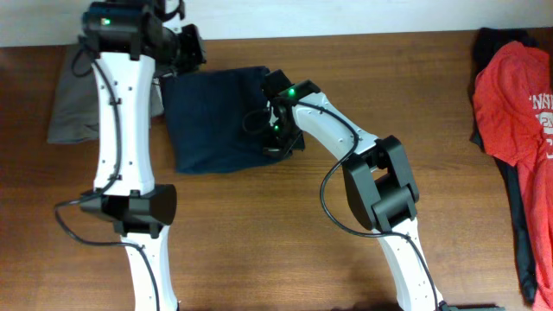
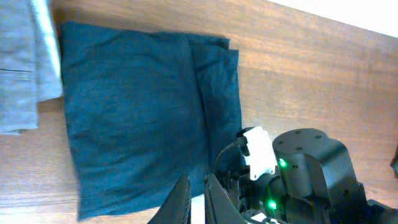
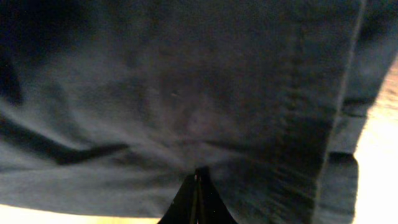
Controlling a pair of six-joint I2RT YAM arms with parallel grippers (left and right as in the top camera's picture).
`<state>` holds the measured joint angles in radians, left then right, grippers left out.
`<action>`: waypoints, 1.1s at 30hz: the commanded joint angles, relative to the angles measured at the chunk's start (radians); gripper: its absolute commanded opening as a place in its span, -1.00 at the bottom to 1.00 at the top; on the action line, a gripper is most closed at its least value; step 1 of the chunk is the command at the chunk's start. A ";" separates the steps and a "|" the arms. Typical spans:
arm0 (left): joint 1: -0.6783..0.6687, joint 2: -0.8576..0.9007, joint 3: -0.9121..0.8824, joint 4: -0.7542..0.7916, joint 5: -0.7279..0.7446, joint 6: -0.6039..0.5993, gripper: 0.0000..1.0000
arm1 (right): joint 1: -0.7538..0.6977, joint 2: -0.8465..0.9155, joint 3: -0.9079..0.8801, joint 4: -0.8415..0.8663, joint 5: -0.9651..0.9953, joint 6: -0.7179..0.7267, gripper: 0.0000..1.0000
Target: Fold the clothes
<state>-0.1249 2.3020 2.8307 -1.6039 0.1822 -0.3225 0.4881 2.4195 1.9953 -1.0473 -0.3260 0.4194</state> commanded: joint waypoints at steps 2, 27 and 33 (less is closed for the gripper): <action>-0.032 0.076 0.016 0.002 -0.004 -0.007 -0.90 | -0.053 -0.024 0.047 -0.027 -0.007 0.000 -0.93; 0.030 0.107 0.016 -0.051 -0.098 0.002 0.30 | -0.004 -0.027 0.163 0.058 -0.214 -0.100 0.33; 0.036 0.107 0.016 -0.059 -0.101 0.002 0.30 | 0.018 -0.003 0.163 0.068 -0.039 -0.108 0.35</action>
<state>-0.0948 2.4126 2.8315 -1.6577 0.0959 -0.3256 0.4976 2.3913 2.1544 -0.9855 -0.4847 0.3264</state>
